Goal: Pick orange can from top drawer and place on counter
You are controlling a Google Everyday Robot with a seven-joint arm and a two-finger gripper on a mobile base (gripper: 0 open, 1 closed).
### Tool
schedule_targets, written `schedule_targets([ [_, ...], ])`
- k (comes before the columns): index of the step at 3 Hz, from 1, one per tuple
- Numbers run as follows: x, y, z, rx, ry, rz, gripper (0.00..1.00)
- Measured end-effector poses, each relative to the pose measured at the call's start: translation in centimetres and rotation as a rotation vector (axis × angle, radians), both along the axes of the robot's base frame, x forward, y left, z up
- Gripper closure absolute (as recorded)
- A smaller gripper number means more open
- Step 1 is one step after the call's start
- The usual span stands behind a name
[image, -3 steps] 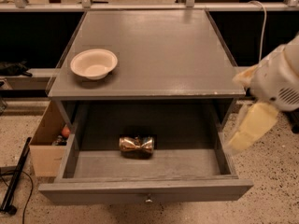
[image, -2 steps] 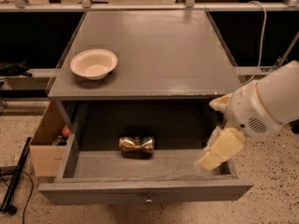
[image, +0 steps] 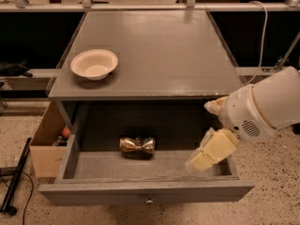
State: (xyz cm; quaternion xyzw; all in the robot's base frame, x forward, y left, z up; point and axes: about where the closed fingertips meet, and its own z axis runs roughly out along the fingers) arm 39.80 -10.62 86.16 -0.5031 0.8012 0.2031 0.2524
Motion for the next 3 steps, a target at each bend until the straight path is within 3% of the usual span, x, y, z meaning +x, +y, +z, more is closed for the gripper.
schedule_targets([
  [1, -0.4, 1.1, -1.6, 0.072, -0.011, -0.066, 0.00],
  [2, 2.4, 5.0, -5.8, 0.138, 0.008, -0.102, 0.00],
  [3, 7.9, 8.7, -10.1, 0.148, -0.005, -0.126, 0.00],
])
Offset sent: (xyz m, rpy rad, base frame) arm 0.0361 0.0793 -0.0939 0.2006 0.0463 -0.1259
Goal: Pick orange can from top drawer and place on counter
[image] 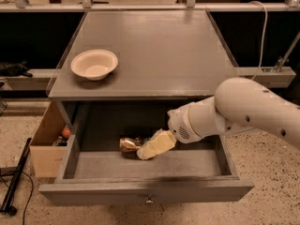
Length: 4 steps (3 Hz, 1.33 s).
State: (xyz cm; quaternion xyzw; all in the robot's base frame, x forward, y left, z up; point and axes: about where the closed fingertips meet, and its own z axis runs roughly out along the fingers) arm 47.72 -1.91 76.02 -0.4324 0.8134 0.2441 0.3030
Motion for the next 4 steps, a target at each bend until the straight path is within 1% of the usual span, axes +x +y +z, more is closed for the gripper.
schedule_targets([
  [1, 0.3, 0.2, -0.1, 0.001, -0.004, -0.002, 0.00],
  [2, -0.1, 0.6, -0.4, 0.057, -0.021, -0.048, 0.00],
  [3, -0.6, 2.6, -2.4, 0.125, 0.002, -0.064, 0.00],
  [4, -0.2, 3.7, -4.0, 0.163, -0.008, -0.088, 0.00],
])
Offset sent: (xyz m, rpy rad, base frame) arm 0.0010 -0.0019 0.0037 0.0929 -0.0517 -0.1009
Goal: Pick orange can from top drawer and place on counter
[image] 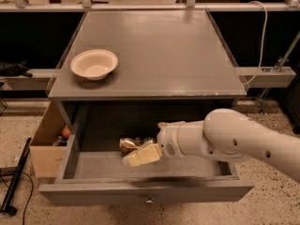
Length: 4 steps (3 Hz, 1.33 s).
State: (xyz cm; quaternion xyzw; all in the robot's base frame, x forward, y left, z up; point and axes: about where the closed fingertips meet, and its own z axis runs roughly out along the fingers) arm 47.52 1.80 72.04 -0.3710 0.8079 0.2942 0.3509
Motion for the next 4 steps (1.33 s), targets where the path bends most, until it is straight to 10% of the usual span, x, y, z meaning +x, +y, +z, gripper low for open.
schedule_targets([
  [4, 4.9, -0.9, -7.1, -0.167, 0.027, 0.091, 0.00],
])
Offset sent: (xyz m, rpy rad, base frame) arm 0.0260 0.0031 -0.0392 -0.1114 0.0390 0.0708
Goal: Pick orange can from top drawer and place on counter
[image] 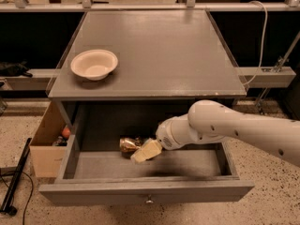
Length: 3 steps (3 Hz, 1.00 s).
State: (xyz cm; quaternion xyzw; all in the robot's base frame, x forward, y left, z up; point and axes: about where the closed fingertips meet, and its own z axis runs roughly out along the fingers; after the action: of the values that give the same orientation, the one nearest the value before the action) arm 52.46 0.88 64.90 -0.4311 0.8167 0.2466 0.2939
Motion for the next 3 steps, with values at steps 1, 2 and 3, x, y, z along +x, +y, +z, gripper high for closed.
schedule_targets([
  [1, 0.8, -0.8, -1.1, -0.024, -0.018, -0.007, 0.00],
  [2, 1.4, -0.4, -1.6, -0.025, -0.045, 0.000, 0.00],
  [3, 1.4, 0.2, -2.3, -0.010, -0.063, -0.004, 0.00],
])
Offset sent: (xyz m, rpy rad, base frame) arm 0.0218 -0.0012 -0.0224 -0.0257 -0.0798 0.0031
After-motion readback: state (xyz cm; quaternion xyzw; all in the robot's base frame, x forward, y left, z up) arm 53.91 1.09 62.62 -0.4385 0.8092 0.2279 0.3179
